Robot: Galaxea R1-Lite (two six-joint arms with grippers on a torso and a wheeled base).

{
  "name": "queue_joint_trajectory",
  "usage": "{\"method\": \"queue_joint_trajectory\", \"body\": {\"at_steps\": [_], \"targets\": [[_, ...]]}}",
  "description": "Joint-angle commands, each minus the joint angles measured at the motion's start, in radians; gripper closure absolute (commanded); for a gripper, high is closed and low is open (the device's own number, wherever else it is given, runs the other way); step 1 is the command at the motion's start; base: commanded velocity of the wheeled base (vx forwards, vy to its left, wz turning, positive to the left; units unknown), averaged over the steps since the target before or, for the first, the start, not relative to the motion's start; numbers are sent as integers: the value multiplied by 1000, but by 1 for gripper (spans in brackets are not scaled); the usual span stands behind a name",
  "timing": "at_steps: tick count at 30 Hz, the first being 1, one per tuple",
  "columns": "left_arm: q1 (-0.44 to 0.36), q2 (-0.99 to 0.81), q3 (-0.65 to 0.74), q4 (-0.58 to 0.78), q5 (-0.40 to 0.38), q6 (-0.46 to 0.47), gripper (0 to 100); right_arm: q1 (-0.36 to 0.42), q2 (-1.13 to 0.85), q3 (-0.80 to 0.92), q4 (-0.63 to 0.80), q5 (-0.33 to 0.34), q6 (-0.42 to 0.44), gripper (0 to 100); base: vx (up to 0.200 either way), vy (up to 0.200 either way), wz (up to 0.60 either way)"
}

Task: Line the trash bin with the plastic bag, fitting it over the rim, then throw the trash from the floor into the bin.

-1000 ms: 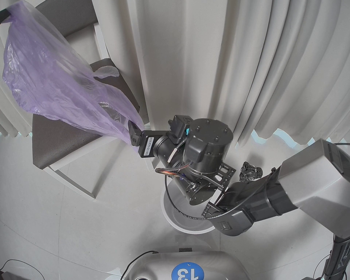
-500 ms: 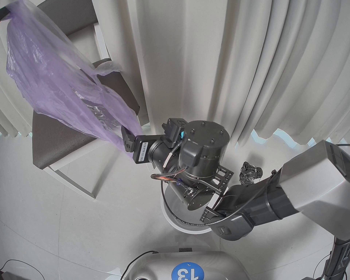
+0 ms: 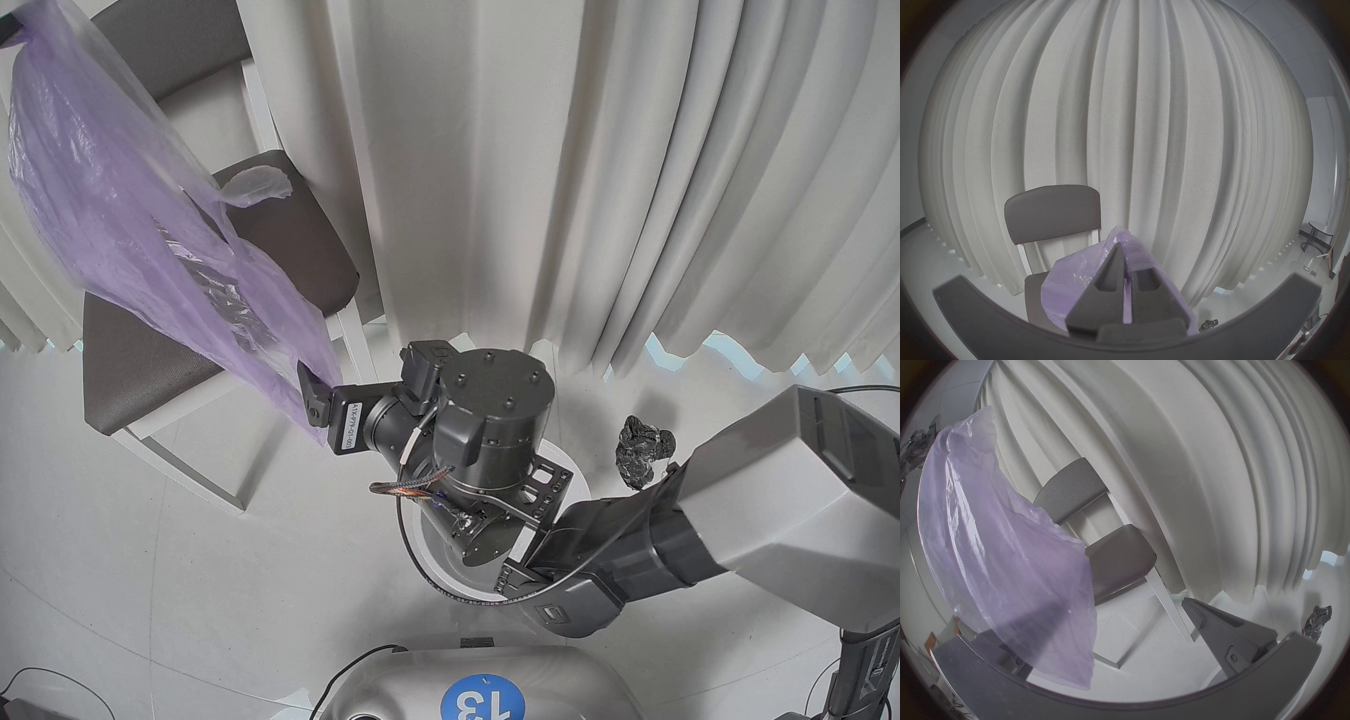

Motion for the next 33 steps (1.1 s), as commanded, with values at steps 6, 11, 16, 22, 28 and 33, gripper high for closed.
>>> {"method": "queue_joint_trajectory", "body": {"at_steps": [6, 11, 16, 22, 28, 33], "targets": [[0, -10, 0, 0, 1, 0, 100, 7, 57, -8, -23, 0, 1, 0, 0, 0, 0], [0, -11, -2, 0, -1, -2, 100, 16, 77, -16, -24, 0, 1, 0, 0, 0, 0], [0, -16, 0, 0, -1, -2, 100, 21, 79, -10, -29, 0, 1, 0, 0, 0, 0], [1, -22, 0, 0, -1, -3, 100, 43, 73, 27, -46, 0, -1, 0, 0, 0, 0], [1, -22, 2, 0, -1, -3, 100, 47, 90, 30, -53, 0, 1, 0, 0, 0, 0], [3, -23, 2, 0, -1, -3, 100, 55, 97, 24, -55, 0, 1, 0, 0, 0, 0]]}}
